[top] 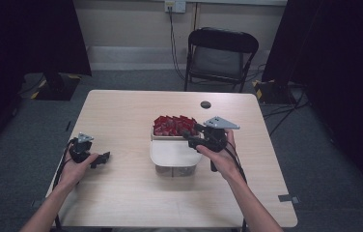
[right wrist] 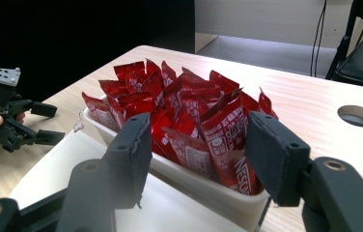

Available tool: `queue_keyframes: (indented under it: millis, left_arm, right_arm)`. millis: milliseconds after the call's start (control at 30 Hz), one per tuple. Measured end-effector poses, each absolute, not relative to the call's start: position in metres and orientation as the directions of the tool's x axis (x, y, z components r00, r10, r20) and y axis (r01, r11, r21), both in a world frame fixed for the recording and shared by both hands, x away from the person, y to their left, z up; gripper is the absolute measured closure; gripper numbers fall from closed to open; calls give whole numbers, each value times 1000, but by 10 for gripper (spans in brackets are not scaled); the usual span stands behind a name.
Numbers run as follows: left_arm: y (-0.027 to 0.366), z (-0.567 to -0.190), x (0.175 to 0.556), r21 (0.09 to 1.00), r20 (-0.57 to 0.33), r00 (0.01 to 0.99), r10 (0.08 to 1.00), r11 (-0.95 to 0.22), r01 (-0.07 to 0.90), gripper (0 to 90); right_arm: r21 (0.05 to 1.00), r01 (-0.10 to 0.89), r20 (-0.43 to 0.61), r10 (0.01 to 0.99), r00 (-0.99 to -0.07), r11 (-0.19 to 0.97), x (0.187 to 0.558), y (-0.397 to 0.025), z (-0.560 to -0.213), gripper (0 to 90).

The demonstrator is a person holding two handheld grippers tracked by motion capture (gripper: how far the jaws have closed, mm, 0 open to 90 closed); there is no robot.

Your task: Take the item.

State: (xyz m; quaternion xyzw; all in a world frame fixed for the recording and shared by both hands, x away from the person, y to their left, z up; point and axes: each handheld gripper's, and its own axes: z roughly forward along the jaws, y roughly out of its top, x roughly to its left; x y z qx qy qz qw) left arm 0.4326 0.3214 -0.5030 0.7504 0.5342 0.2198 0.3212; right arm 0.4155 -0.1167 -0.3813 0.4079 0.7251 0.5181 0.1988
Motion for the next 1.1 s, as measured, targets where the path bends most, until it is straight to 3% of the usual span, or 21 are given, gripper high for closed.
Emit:
queue_keyframes:
  millis: [133,867,1100]
  left_arm:
    - [321,-503,433,717,-13,333,943,-223,661,6]
    - [321,-503,433,717,-13,333,943,-223,660,6]
    - [322,-503,432,716,-11,334,942,-226,661,7]
  right_arm:
    - [912,390,138,804,-579,124,421,-115,-383,436]
    - [908,412,182,808,-560,81,426,-116,-387,711]
    - [906,415,185,806,-562,82,424,-117,-386,686]
